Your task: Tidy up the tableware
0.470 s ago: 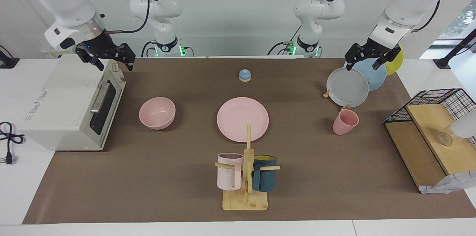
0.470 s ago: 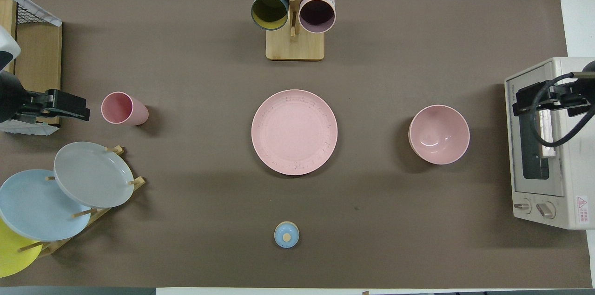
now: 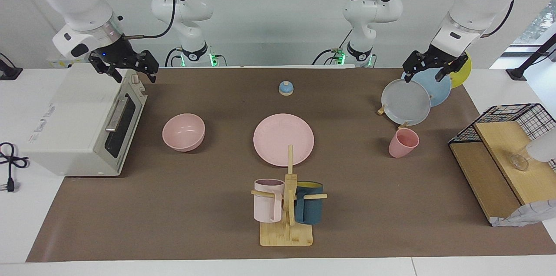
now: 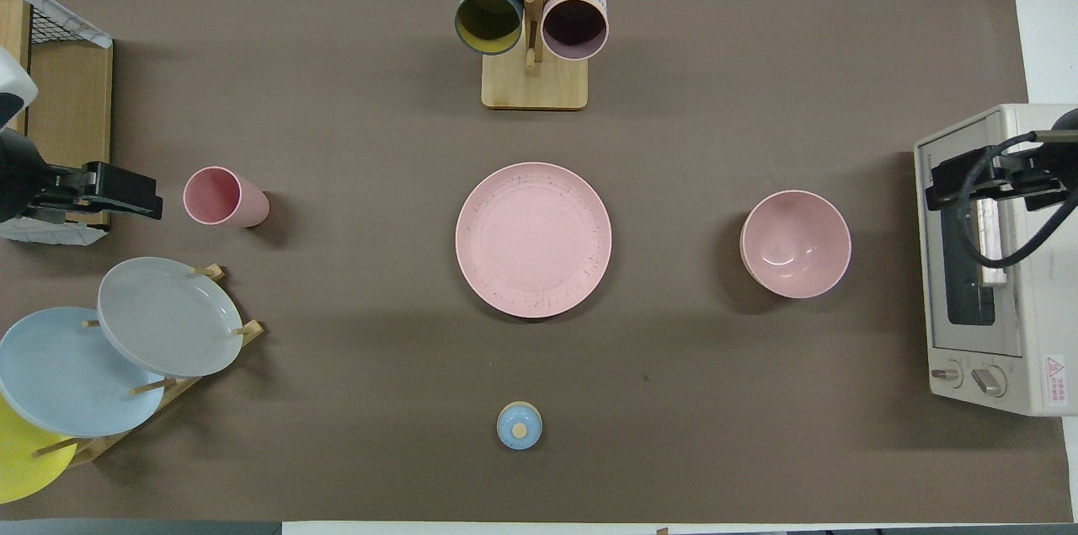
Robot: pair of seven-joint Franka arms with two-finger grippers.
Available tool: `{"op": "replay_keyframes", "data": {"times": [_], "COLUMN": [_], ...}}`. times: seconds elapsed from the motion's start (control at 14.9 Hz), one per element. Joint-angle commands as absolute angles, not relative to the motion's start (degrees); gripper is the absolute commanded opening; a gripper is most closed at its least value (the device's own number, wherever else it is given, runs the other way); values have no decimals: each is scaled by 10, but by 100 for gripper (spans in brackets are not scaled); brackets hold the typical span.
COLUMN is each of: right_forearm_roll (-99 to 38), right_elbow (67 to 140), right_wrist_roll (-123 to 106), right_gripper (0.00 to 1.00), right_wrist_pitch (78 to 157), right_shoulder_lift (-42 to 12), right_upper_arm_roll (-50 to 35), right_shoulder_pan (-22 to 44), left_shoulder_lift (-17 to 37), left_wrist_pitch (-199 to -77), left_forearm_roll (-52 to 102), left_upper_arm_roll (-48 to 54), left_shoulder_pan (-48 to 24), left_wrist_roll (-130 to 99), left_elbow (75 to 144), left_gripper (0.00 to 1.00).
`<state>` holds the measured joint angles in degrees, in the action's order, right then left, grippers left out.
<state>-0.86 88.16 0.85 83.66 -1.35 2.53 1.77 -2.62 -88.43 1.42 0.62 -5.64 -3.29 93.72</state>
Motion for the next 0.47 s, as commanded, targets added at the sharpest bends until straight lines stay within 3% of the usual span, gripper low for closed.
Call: {"op": "replay_keyframes", "data": {"times": [0.0,0.2,0.4], "right_forearm_roll": [-25,-25,-25], "right_elbow": [879,896,1042], "right_wrist_roll": [6,-9,-6], "right_gripper": [100,100,100], "right_wrist_pitch": [832,842,1012], "right_shoulder_lift": [-10,2,27], "right_upper_arm_roll": [25,24,21], "right_shoulder_pan": [18,34,78], "left_shoulder_lift": [-33,-33,-33], "left_wrist_pitch": [-881,-881,-881], "left_forearm_roll": [2,2,2], "left_upper_arm_roll": [2,2,2], "left_shoulder_pan": [-62,-62,-62], "left_wrist_roll": [-40,-40,-40], "left_elbow": [936,936,936], "left_gripper": [100,100,100]}}
